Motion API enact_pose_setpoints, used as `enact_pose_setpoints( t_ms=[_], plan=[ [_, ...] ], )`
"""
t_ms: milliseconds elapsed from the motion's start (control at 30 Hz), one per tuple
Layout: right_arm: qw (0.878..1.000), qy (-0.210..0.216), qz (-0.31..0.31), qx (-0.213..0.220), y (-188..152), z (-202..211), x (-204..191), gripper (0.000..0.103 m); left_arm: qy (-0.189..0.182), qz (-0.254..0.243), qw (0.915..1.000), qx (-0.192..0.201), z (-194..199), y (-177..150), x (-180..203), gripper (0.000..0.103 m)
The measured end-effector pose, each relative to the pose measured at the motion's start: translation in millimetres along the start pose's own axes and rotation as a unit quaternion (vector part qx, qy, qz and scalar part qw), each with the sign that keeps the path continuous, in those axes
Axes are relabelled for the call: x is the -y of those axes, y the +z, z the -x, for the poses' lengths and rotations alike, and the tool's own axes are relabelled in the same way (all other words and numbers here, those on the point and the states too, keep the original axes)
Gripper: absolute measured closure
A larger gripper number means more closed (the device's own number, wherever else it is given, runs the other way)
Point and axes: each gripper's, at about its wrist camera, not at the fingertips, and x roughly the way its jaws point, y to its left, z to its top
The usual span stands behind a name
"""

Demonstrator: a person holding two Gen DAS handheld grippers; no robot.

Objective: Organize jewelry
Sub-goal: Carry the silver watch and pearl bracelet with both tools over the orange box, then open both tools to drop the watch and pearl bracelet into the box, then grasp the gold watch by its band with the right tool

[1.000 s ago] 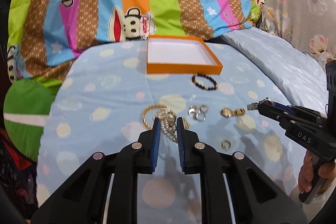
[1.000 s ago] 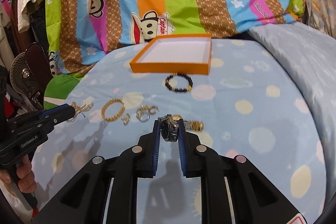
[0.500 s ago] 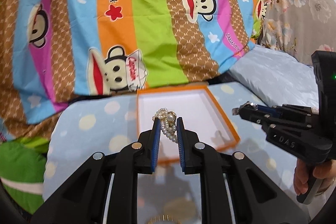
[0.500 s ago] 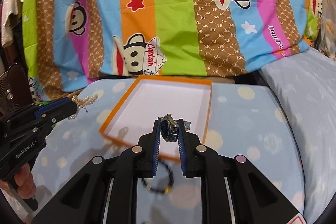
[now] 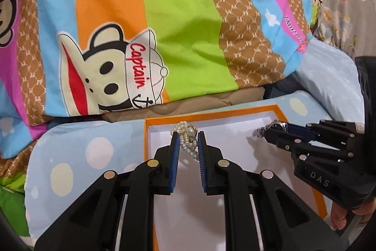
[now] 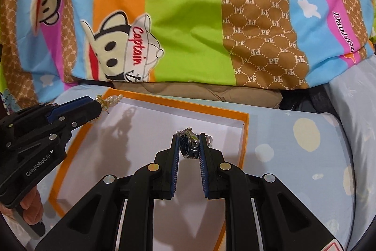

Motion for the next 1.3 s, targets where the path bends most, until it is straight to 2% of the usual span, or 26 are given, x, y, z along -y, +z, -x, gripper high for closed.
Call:
enact_pose_setpoints(
  t_ms=[167,267,333,367,567,600,733,933,1000,1133,1267,1300],
  plan=[
    [1.0,0.003,0.004,-0.001,3.1,-4.8,4.0,0.086,0.0,0.001,0.9997,-0.023,-15.4,-5.4,-4.2,0.087],
    [1.0,-0.004,-0.004,-0.009,-0.1,-9.0,9.7,0.083,0.002,0.013,0.9996,-0.023,-16.4,-7.7,-8.2,0.085],
    [1.0,-0.002,-0.016,-0.009,-5.8,-6.6,16.8,0.079,0.001,0.018,0.9996,-0.021,-13.8,-9.6,-10.5,0.069],
    [1.0,-0.001,-0.022,-0.007,-8.8,-3.1,19.8,0.077,0.004,0.023,0.9996,-0.016,-10.7,-11.0,-12.2,0.064],
    [0.998,0.011,-0.057,0.032,-27.4,45.9,37.8,0.077,0.004,0.048,0.9988,0.011,23.6,-20.4,-21.1,0.06],
    [0.997,0.011,-0.058,0.041,-32.1,58.3,39.0,0.077,0.004,0.053,0.9985,0.012,29.5,-22.3,-21.9,0.057],
    [0.996,0.01,-0.061,0.064,-52.9,97.5,35.7,0.077,0.008,0.064,0.9975,0.028,65.7,-38.1,-25.5,0.057],
    [0.995,0.008,-0.056,0.088,-109.4,148.6,18.7,0.076,-0.004,0.087,0.9956,0.034,124.6,-82.5,-27.2,0.052],
    [0.995,0.01,-0.055,0.088,-127.1,159.1,11.7,0.076,0.006,0.086,0.9956,0.038,142.5,-103.6,-24.1,0.052],
    [0.995,0.024,-0.049,0.084,-162.6,176.8,-6.4,0.075,0.009,0.092,0.9952,0.031,160.8,-140.9,-18.8,0.052],
    [0.995,0.008,-0.028,0.095,-197.4,185.6,-26.3,0.067,0.014,0.099,0.9947,0.023,170.5,-179.3,-9.7,0.051],
    [0.995,0.009,-0.024,0.096,-205.0,185.5,-29.1,0.065,0.018,0.098,0.9948,0.023,171.7,-186.3,-7.9,0.049]
  ],
)
